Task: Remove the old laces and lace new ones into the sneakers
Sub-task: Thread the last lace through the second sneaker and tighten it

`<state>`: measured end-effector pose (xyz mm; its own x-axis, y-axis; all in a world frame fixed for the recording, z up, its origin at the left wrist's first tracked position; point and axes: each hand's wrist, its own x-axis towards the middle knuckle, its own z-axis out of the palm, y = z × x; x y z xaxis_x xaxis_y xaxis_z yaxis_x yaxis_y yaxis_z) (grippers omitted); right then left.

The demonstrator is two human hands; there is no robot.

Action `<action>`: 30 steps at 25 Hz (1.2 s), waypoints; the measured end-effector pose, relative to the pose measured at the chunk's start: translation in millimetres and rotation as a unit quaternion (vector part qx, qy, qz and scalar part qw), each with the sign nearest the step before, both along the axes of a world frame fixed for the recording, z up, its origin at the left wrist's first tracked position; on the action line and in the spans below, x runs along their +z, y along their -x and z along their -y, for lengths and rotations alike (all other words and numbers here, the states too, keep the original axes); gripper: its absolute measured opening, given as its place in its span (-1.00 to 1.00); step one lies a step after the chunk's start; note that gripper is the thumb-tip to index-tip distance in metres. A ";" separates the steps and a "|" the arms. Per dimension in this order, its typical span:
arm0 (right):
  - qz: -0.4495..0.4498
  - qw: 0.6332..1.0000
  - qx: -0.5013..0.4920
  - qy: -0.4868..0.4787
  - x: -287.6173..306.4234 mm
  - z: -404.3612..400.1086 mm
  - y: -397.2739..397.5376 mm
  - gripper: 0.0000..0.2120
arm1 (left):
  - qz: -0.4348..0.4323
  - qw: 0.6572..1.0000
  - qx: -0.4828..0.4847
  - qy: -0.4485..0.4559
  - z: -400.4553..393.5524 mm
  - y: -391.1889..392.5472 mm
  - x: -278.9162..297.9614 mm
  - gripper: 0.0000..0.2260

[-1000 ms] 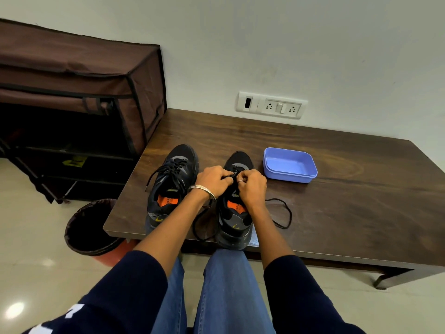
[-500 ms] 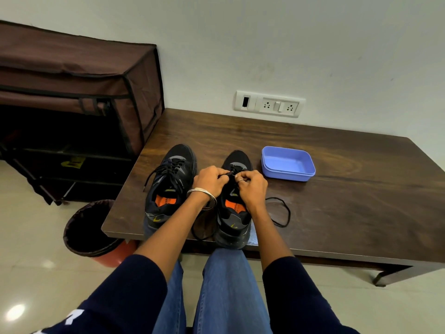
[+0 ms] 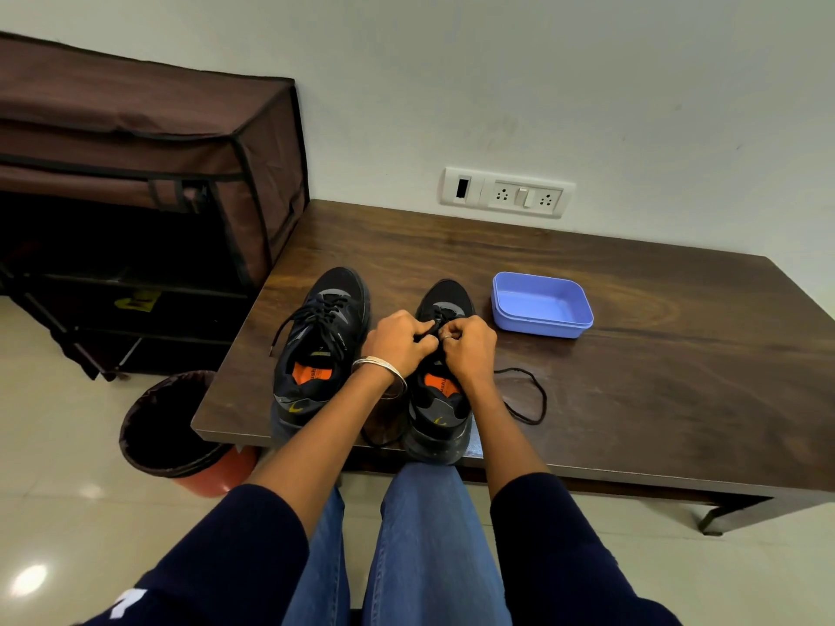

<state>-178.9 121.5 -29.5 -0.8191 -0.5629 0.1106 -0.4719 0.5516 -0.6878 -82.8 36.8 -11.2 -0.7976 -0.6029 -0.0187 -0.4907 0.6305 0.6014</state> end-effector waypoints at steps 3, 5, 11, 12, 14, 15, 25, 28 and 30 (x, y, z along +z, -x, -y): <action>0.004 0.999 -0.019 -0.029 -0.9 3.4 -0.2 -0.84 | -0.003 1.000 -0.003 0.000 0.9 -1.0 0.0 -0.64; -0.002 0.999 -0.024 -0.038 1.8 3.1 -1.4 -0.85 | 0.005 1.000 -0.010 0.013 0.8 -1.1 1.5 -0.61; 0.018 0.999 -0.050 -0.001 4.2 -0.1 -4.5 -0.84 | 0.027 0.999 -0.019 -0.008 1.3 2.0 1.7 -0.49; 0.025 0.998 -0.057 0.011 4.8 -1.1 -4.8 -0.84 | 0.016 1.000 -0.013 -0.015 1.4 1.0 -0.2 -0.50; 0.044 0.996 -0.059 0.052 3.6 -3.9 -3.1 -0.86 | -0.005 1.000 -0.007 -0.016 0.7 -1.4 -3.5 -0.54; 0.055 0.994 -0.052 0.077 1.6 -5.7 -2.3 -0.87 | -0.013 1.000 -0.006 -0.012 0.2 -2.3 -3.9 -0.55; 0.058 0.993 0.011 0.105 4.3 -12.4 -2.2 -0.93 | -0.052 0.998 0.020 -0.003 1.6 -1.7 -9.8 -0.63; 0.029 0.997 0.015 0.077 5.8 -10.9 -4.3 -0.91 | -0.049 0.999 0.019 -0.005 1.3 -0.4 -9.0 -0.64; 0.023 0.997 0.007 0.076 6.8 -10.4 -5.6 -0.90 | -0.053 0.998 0.010 -0.017 0.8 -2.7 -6.8 -0.65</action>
